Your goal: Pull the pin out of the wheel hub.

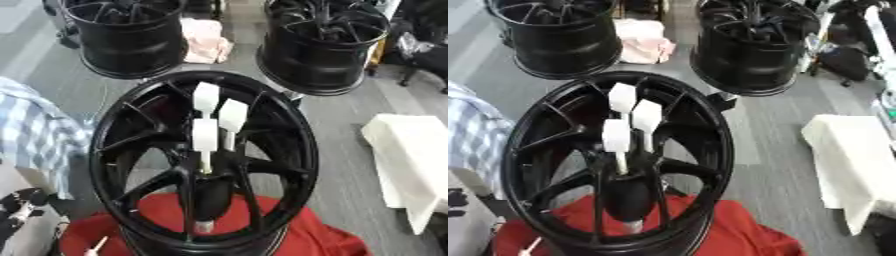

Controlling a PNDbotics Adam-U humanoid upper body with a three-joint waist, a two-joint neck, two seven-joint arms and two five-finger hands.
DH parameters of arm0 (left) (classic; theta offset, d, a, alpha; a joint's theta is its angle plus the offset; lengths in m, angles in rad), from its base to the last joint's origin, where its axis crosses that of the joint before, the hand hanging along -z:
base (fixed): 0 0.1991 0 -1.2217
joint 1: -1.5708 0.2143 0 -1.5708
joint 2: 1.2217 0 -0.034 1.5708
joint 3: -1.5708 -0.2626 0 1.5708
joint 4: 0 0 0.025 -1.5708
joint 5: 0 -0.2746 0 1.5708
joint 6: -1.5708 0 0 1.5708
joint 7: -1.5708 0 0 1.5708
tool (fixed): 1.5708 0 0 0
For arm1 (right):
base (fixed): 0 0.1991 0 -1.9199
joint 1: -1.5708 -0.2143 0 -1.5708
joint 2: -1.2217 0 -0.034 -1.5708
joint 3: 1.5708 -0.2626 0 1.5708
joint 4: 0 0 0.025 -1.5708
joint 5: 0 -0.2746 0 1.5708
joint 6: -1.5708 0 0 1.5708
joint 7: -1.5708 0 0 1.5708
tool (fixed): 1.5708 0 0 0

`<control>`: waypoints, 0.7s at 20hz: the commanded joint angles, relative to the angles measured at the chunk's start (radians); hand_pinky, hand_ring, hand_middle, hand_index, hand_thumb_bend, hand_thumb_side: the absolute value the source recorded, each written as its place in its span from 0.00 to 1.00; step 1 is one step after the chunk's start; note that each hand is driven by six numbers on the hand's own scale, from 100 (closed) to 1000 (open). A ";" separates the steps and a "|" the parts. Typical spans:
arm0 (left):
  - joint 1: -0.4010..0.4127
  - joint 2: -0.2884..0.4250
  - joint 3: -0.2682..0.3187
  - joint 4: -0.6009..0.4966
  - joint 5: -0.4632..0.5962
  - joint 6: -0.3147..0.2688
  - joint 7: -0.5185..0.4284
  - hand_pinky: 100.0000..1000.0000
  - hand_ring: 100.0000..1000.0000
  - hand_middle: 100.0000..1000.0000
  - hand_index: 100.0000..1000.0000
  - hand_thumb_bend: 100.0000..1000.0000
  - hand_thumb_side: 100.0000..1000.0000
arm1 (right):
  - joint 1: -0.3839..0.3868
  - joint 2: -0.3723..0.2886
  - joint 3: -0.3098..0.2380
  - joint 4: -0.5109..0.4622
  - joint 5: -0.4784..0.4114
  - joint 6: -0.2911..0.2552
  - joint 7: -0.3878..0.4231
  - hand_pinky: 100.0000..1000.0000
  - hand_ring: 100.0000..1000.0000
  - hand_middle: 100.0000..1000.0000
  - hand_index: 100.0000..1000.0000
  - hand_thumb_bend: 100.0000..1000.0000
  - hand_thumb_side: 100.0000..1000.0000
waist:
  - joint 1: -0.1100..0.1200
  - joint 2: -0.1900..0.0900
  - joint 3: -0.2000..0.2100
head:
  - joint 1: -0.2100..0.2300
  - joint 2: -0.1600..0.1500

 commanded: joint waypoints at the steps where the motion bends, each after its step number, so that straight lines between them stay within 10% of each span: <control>1: -0.007 0.038 0.002 -0.024 -0.008 0.006 -0.004 0.68 0.71 0.62 0.73 0.40 0.55 | -0.097 -0.078 0.080 -0.065 -0.066 0.005 0.232 0.80 0.78 0.79 0.94 0.16 0.34 | -0.001 -0.020 0.003 | -0.004 0.005; 9: -0.012 0.041 -0.001 -0.037 -0.016 0.013 -0.014 0.68 0.71 0.62 0.73 0.40 0.55 | -0.323 0.008 0.264 -0.072 -0.100 0.029 0.740 0.87 0.90 0.90 0.96 0.21 0.16 | -0.014 -0.023 0.015 | -0.005 0.004; 14: -0.021 0.039 -0.006 -0.046 -0.025 0.016 -0.025 0.68 0.71 0.62 0.73 0.40 0.55 | -0.391 0.091 0.387 0.004 -0.065 0.002 0.798 0.90 0.93 0.92 0.97 0.22 0.17 | -0.021 -0.023 0.026 | -0.014 0.001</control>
